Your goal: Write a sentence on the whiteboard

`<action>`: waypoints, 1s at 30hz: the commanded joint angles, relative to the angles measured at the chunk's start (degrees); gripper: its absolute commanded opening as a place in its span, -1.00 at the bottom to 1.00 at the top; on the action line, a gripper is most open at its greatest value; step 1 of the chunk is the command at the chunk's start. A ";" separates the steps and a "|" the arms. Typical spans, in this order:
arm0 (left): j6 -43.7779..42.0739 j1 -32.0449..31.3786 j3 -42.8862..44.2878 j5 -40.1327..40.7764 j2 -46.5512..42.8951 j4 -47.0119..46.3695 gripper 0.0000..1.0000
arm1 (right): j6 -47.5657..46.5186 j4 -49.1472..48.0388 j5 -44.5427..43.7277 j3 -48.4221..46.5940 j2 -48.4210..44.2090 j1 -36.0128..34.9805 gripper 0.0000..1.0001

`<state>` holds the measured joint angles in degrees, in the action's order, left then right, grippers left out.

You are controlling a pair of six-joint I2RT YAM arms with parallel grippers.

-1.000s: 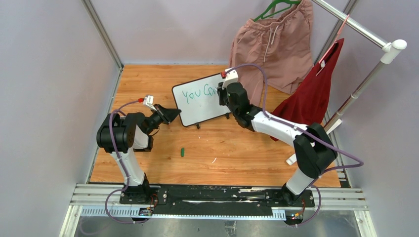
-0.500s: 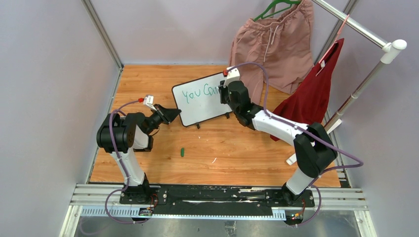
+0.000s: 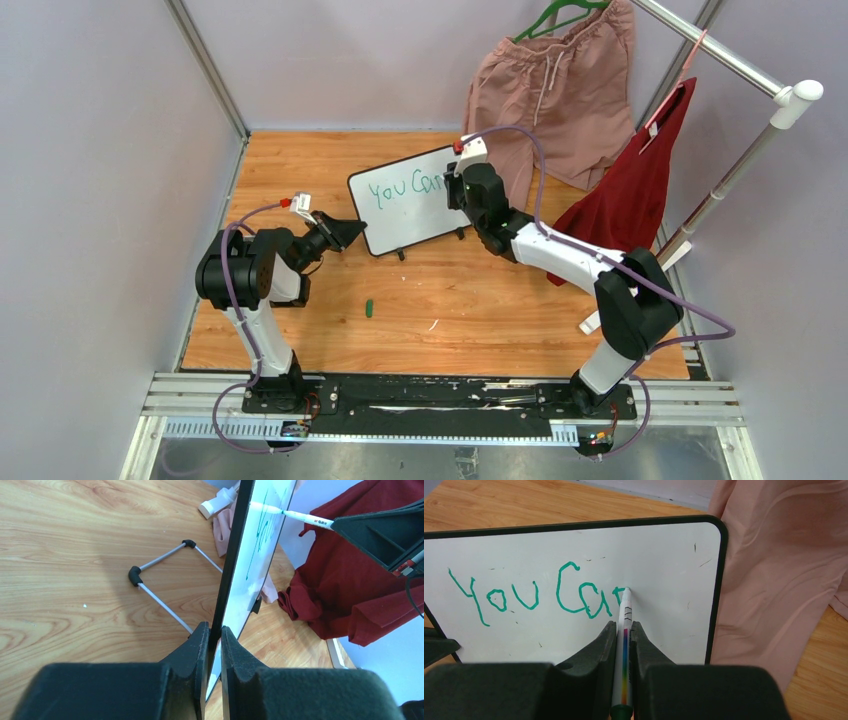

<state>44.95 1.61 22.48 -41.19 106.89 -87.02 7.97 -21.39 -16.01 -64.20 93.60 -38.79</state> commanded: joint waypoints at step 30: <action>-1.22 -0.02 -0.60 1.20 0.76 -2.19 -1.00 | -0.59 -5.27 1.39 10.37 -11.82 -7.20 -1.00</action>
<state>44.95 1.61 22.48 -41.19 106.89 -87.02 9.08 -23.03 -15.55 -56.97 82.74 -41.98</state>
